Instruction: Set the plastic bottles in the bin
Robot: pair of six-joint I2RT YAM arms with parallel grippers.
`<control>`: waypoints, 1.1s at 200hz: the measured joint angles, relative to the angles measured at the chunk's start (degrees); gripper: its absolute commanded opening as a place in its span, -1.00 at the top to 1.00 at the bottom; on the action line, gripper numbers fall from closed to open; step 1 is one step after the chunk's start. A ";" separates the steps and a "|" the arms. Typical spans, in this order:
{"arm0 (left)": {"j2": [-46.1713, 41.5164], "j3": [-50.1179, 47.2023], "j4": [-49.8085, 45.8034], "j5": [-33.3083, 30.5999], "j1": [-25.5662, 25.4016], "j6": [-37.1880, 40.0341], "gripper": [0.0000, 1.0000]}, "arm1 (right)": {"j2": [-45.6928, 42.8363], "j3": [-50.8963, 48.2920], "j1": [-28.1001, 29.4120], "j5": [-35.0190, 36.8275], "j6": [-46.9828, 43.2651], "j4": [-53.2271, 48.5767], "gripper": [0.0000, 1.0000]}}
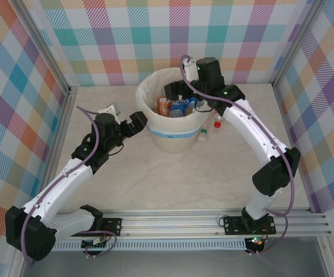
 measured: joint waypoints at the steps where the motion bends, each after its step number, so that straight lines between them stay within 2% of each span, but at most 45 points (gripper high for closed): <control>1: 0.00 0.00 0.00 -0.02 0.00 0.00 -1.00 | -0.11 -0.11 0.00 0.11 -0.04 0.00 -0.86; 32: 0.00 0.00 0.00 -0.26 0.00 0.00 -1.00 | -6.51 -5.92 -0.11 4.20 -1.36 2.47 -1.00; 68: 0.00 0.00 0.00 -0.42 0.00 0.00 -1.00 | -13.57 -13.75 -2.14 9.49 -0.20 7.41 -0.99; 87: 0.00 0.00 -0.04 -0.92 0.00 0.00 -1.00 | -17.44 -19.69 -6.80 9.38 3.43 10.08 -0.99; 120: -0.04 -1.25 0.15 -2.36 0.00 -0.24 -1.00 | -20.83 -28.98 -18.03 6.54 11.10 13.29 -1.00; 151: -0.11 -2.14 0.17 -4.59 0.00 -1.53 -1.00 | -17.07 -31.61 -23.43 6.16 13.14 12.96 -1.00; 196: -0.20 -2.82 0.68 -5.86 0.00 -1.55 -1.00 | -5.44 -31.41 -25.42 7.02 12.92 12.74 -0.93; 220: -0.22 -3.45 0.79 -5.88 0.00 -1.51 -1.00 | 3.41 -27.23 -25.59 5.97 13.31 11.13 -0.90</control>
